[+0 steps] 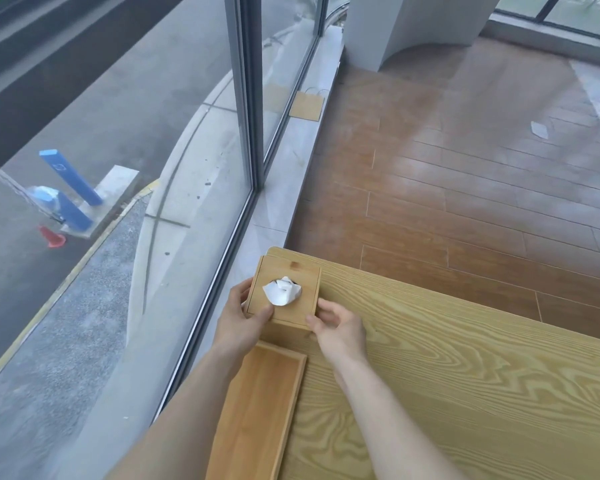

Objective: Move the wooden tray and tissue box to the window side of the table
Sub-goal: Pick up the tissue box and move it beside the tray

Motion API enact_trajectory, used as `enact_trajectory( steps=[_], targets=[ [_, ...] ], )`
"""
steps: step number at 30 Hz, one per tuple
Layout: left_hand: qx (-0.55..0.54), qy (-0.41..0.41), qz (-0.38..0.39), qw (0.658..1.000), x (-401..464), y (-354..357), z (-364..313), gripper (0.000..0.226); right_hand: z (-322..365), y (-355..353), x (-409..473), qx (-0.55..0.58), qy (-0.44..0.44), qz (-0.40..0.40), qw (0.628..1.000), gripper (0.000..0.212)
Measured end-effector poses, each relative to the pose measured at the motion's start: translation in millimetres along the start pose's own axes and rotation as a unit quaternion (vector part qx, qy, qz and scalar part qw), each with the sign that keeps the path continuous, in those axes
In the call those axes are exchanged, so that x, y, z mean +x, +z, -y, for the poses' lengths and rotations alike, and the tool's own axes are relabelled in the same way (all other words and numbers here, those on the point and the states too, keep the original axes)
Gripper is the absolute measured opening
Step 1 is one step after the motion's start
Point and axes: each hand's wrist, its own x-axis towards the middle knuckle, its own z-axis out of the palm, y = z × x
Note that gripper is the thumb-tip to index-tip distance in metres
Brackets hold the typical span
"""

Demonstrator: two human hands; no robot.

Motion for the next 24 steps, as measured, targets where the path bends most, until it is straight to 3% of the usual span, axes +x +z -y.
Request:
enact_trajectory(
  steps=[5,10,24],
  targets=[
    [0.033,0.024,0.000,0.999,18.8,1.1,-2.8,0.055,1.6,5.6,17.6,0.025,0.016,-0.012,0.999,0.023],
    [0.056,0.046,0.007,0.997,35.1,2.8,-14.2,0.056,5.3,11.0,31.0,0.037,0.020,-0.011,0.999,0.032],
    [0.057,0.066,0.001,0.996,56.9,10.6,-26.6,0.058,14.2,17.3,58.2,0.044,-0.002,-0.028,0.999,0.021]
  ],
)
